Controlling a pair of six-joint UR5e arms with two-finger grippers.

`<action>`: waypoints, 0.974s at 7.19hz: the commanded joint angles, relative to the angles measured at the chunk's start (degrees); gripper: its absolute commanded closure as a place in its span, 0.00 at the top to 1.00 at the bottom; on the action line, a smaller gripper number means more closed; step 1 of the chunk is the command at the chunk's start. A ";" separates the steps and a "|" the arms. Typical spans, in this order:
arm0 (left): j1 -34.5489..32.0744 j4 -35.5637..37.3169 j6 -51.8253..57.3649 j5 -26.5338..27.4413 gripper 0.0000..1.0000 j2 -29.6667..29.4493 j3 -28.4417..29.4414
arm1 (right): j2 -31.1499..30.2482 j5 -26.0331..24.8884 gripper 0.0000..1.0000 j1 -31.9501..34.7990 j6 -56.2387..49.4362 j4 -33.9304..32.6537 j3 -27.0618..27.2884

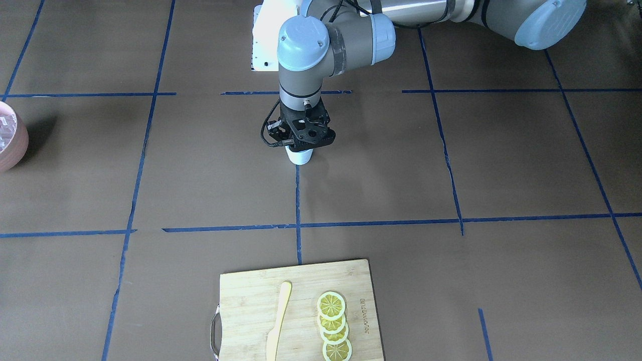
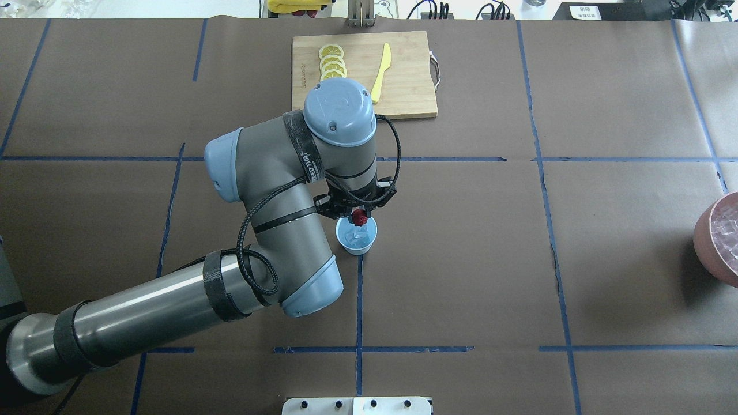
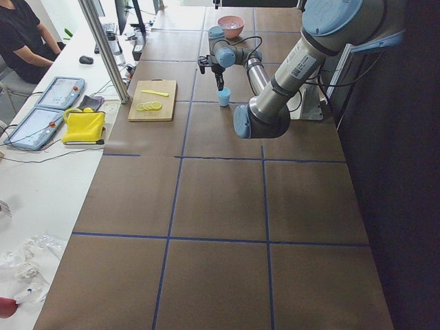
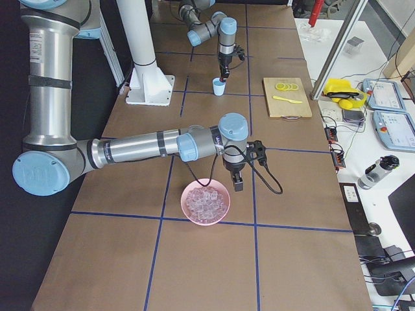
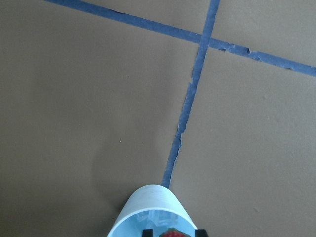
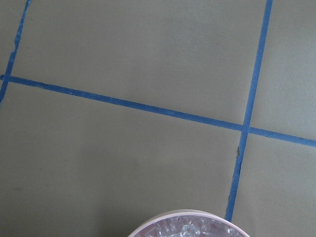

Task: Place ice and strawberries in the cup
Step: 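Lower the left gripper into the cup and open it to drop the strawberry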

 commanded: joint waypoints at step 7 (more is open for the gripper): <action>2.47 1.47 0.07 0.16 1.00 2.49 -4.69 | -0.01 -0.07 0.99 -0.07 0.06 0.00 -0.44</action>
